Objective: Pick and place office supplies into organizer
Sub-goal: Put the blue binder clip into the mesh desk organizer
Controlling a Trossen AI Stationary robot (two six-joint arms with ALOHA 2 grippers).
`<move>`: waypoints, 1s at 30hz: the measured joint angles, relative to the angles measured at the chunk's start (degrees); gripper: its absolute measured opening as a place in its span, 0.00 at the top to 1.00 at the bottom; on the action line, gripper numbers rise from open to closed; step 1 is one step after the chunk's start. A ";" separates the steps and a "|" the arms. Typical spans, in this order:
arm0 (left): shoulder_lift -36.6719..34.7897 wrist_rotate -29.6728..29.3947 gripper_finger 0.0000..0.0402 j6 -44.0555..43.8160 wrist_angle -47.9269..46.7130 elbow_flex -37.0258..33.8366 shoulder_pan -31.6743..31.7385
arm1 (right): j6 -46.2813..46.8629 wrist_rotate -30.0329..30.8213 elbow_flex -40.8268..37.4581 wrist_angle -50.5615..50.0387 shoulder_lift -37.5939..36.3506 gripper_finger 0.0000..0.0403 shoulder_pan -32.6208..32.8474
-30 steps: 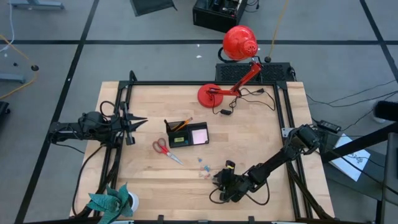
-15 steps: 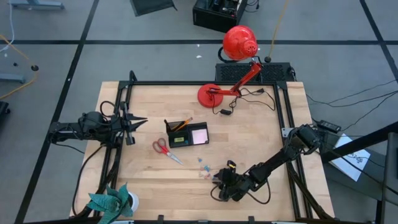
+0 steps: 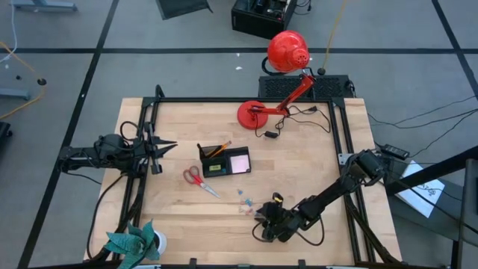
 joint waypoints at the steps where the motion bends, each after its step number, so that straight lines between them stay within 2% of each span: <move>1: -0.01 0.00 0.91 0.00 0.01 0.00 0.01 | 0.01 0.15 0.01 -0.10 0.48 0.65 -0.02; 13: 0.01 -0.02 0.91 -0.08 0.03 0.00 0.02 | -0.95 -1.73 0.22 -1.63 1.22 0.66 0.04; 30: 0.01 0.00 0.91 -0.07 0.00 0.00 0.02 | -4.12 -1.06 0.22 -3.17 1.16 0.88 0.63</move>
